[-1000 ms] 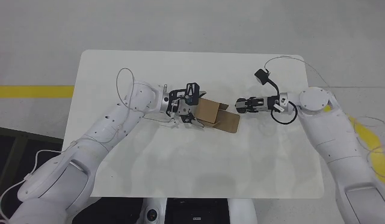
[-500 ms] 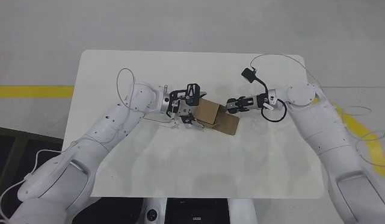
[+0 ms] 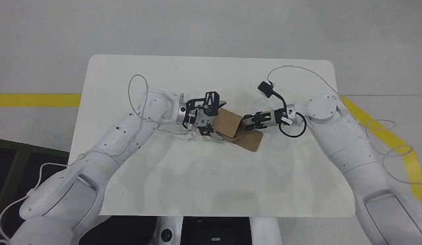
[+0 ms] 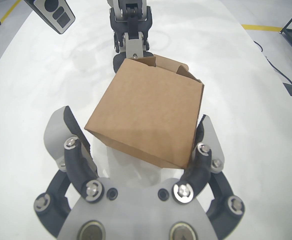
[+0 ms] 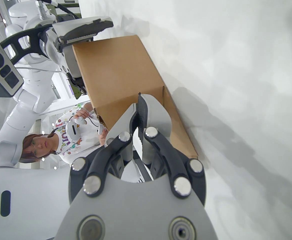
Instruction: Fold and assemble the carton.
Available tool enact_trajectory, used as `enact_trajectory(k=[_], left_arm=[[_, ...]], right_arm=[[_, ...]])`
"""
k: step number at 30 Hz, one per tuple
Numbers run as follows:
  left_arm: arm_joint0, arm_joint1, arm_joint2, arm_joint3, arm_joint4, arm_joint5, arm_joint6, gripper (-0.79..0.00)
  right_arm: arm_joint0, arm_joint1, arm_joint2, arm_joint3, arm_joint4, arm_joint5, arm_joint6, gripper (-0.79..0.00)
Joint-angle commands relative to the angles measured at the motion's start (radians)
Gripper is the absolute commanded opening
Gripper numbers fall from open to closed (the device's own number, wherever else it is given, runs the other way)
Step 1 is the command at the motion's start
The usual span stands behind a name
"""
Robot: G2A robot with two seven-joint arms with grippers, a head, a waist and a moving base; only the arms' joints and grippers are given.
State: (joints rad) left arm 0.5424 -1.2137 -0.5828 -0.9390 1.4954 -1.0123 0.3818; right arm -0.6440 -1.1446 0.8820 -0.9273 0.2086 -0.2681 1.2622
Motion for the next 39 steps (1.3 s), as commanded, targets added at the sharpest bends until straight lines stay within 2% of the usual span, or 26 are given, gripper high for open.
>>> enact_trajectory(k=[1, 9, 19, 27, 39], left_arm=[[0.000, 0.000, 0.001, -0.001, -0.001, 0.000, -0.001, 0.000], [-0.001, 0.003, -0.001, 0.001, -0.003, 0.000, -0.007, 0.000], [-0.001, 0.004, 0.006, -0.002, -0.014, 0.000, -0.016, 0.000], [-0.007, 0.003, 0.015, -0.001, -0.021, 0.000, -0.019, 0.000], [-0.011, 0.007, 0.024, 0.000, -0.029, 0.000, -0.024, 0.000]], right_arm=[[-0.005, 0.001, 0.003, -0.010, 0.000, 0.004, -0.012, -0.785], [-0.013, 0.024, 0.049, -0.038, -0.041, 0.017, 0.004, -0.785], [-0.123, 0.062, 0.123, -0.153, -0.041, 0.075, -0.013, -0.785], [-0.217, 0.072, 0.139, -0.282, -0.042, 0.104, -0.091, -0.785], [-0.265, 0.080, 0.159, -0.336, -0.040, 0.143, -0.128, -0.785]])
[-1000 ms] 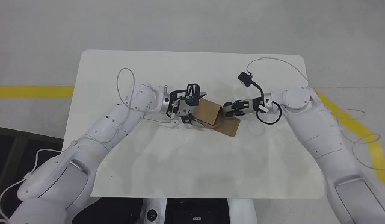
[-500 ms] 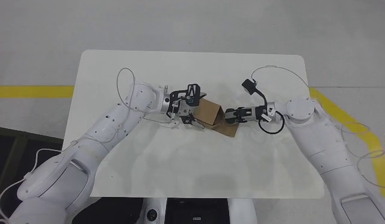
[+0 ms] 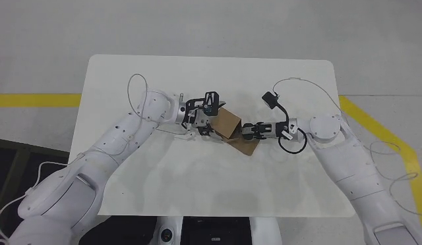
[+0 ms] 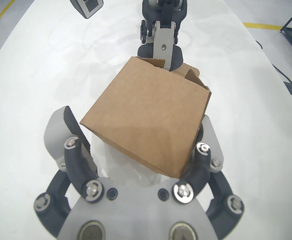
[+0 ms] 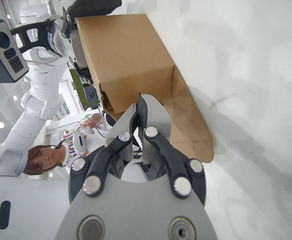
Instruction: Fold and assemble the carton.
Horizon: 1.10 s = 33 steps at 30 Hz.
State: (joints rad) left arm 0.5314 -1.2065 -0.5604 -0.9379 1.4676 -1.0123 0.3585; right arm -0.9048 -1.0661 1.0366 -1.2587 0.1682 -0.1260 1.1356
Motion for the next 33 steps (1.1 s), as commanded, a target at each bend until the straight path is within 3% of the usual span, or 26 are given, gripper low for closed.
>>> enact_trajectory(k=[1, 17, 26, 33], left_arm=[[0.000, 0.000, 0.003, -0.002, -0.002, 0.000, -0.002, 0.000], [-0.005, 0.002, 0.014, -0.006, -0.015, 0.000, -0.014, 0.000], [0.000, 0.011, 0.001, -0.018, -0.023, 0.000, -0.028, 0.000], [0.006, 0.017, -0.007, -0.035, -0.029, 0.000, -0.038, 0.000]], right_arm=[[-0.010, 0.003, 0.009, -0.010, 0.000, 0.003, -0.002, -0.785], [-0.144, 0.033, 0.120, -0.139, -0.019, 0.033, -0.143, -0.785], [-0.173, 0.042, 0.128, -0.184, -0.013, 0.092, -0.081, -0.785], [-0.223, 0.040, 0.132, -0.231, -0.003, 0.143, -0.186, -0.785]])
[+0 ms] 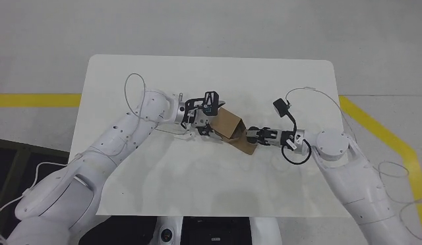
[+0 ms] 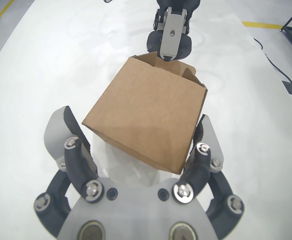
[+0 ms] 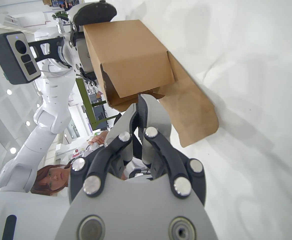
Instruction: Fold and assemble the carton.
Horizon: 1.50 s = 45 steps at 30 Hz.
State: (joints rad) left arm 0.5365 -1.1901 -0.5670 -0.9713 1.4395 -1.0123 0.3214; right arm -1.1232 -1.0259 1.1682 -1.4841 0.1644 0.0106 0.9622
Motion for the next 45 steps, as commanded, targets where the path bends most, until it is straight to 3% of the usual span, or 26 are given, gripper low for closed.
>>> enact_trajectory(k=[1, 15, 31, 45], left_arm=[[0.001, 0.001, -0.001, -0.003, -0.001, 0.000, -0.003, 0.000], [0.002, 0.006, 0.001, -0.013, -0.017, 0.000, -0.021, 0.000], [0.003, 0.016, 0.004, -0.025, -0.034, 0.000, -0.040, 0.000], [0.007, 0.029, 0.006, -0.039, -0.053, 0.000, -0.057, 0.000]], right_arm=[[-0.009, 0.000, 0.001, -0.011, -0.001, 0.011, -0.024, -0.785], [0.015, -0.021, -0.061, 0.006, 0.040, 0.021, -0.053, -0.785], [0.162, -0.059, -0.133, 0.175, 0.084, -0.070, -0.049, -0.785], [0.290, -0.096, -0.209, 0.358, 0.139, -0.176, 0.103, -0.785]])
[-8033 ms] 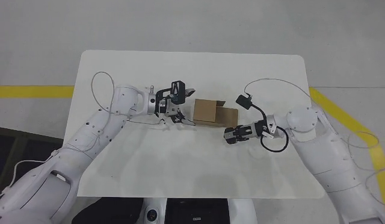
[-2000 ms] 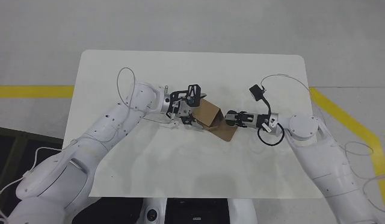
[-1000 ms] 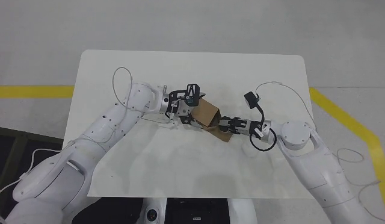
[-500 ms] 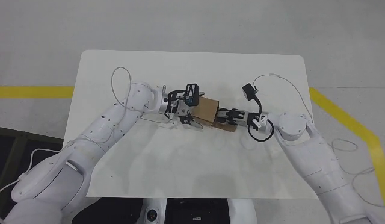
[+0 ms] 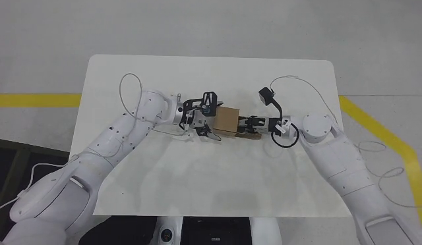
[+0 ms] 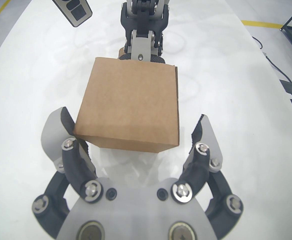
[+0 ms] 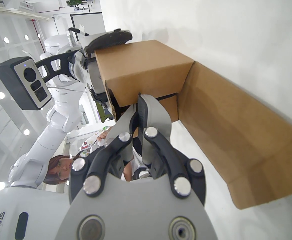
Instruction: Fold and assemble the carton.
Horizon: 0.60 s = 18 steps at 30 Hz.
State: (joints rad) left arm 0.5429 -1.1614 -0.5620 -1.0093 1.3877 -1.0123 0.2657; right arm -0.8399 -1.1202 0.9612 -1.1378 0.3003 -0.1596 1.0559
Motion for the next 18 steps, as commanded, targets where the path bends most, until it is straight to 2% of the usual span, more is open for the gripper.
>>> enact_trajectory(k=[1, 18], left_arm=[[0.000, 0.001, 0.002, -0.001, -0.003, 0.000, -0.003, 0.000], [0.023, 0.023, -0.057, -0.011, 0.014, 0.000, 0.003, 0.000]], right_arm=[[0.014, -0.004, -0.005, 0.024, 0.008, -0.011, 0.019, -0.785], [0.099, -0.041, -0.049, 0.151, 0.043, -0.072, 0.051, -0.785]])
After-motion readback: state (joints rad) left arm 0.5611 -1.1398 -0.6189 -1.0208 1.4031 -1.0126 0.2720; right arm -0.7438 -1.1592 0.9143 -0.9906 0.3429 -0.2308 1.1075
